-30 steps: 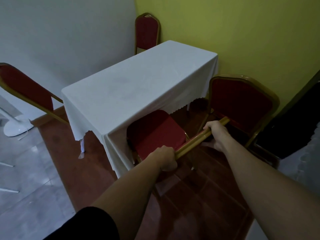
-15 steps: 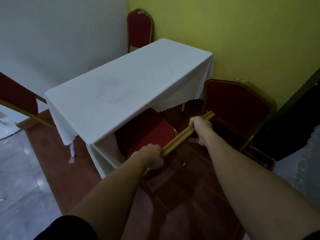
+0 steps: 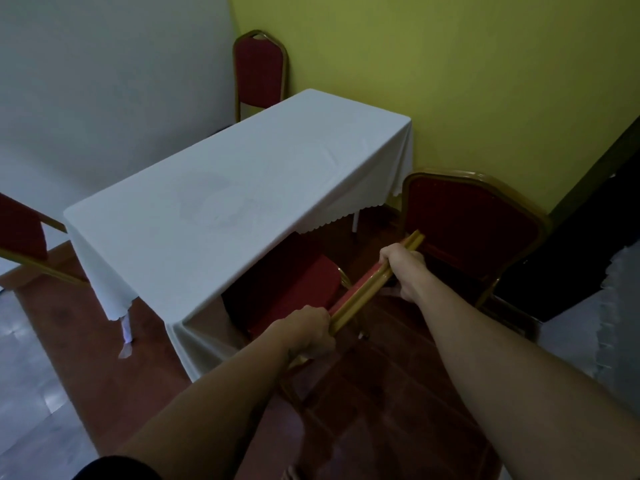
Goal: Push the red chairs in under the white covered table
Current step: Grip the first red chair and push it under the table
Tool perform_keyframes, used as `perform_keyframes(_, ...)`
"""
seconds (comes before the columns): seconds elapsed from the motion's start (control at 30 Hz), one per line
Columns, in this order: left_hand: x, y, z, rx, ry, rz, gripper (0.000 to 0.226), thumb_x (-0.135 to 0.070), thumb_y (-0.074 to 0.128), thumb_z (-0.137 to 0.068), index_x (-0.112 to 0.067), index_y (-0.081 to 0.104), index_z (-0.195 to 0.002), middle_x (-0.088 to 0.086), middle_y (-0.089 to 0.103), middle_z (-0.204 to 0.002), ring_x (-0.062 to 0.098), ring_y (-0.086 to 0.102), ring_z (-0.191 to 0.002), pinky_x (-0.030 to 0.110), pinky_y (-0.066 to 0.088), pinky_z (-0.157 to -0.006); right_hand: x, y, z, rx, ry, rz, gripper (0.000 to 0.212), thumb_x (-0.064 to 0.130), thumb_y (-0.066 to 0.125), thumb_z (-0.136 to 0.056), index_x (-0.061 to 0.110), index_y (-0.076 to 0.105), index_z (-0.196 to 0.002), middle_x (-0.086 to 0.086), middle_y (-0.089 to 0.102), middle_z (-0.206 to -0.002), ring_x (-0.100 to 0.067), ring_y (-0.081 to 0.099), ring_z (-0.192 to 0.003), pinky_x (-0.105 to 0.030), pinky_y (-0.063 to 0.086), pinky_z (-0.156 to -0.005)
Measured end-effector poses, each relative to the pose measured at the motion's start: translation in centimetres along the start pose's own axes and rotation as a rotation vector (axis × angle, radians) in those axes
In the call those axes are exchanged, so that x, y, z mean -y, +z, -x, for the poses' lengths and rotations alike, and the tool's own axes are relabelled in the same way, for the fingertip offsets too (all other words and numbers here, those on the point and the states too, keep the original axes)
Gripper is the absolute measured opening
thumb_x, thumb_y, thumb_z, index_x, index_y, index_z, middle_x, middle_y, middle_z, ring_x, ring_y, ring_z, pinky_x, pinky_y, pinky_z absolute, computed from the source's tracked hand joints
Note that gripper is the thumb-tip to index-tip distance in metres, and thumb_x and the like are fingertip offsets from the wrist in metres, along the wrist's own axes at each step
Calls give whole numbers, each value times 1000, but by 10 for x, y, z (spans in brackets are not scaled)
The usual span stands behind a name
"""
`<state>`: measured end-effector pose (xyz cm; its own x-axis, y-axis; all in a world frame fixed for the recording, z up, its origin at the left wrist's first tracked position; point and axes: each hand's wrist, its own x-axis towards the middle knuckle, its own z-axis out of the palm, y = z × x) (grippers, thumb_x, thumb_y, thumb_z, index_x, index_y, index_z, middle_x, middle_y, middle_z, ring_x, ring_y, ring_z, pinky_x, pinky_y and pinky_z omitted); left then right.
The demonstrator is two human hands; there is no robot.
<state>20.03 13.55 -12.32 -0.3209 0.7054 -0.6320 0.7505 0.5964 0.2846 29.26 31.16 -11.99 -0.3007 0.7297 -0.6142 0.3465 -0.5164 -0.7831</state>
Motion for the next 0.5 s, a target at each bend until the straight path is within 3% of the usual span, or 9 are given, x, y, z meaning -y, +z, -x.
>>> perform_keyframes(0.2, 6, -16, -8, 2, 55, -25, 38, -31, 59, -90, -12, 58, -123, 6, 59, -104, 25, 64, -91, 35, 54, -73, 14, 9, -8, 13, -28, 40, 39, 5, 58, -77, 3, 58, -116, -16, 63, -101, -32, 69, -90, -51, 63, -76)
perform_keyframes(0.37, 21, -27, -20, 18, 58, -75, 39, -34, 58, -89, -11, 59, -121, 5, 57, -100, 26, 64, -88, 34, 53, -70, 18, 25, -17, 36, -33, 26, 28, 6, 58, -77, 4, 56, -105, -14, 61, -92, -31, 69, -86, -51, 64, -74)
perform_keyframes(0.5, 28, -31, -26, 19, 65, -94, 42, -37, 58, -90, -12, 57, -124, 4, 55, -101, 24, 61, -86, 35, 51, -70, 22, 29, -21, 57, -20, 31, 19, 7, 58, -82, 6, 57, -100, -14, 62, -94, -35, 71, -99, -55, 63, -81)
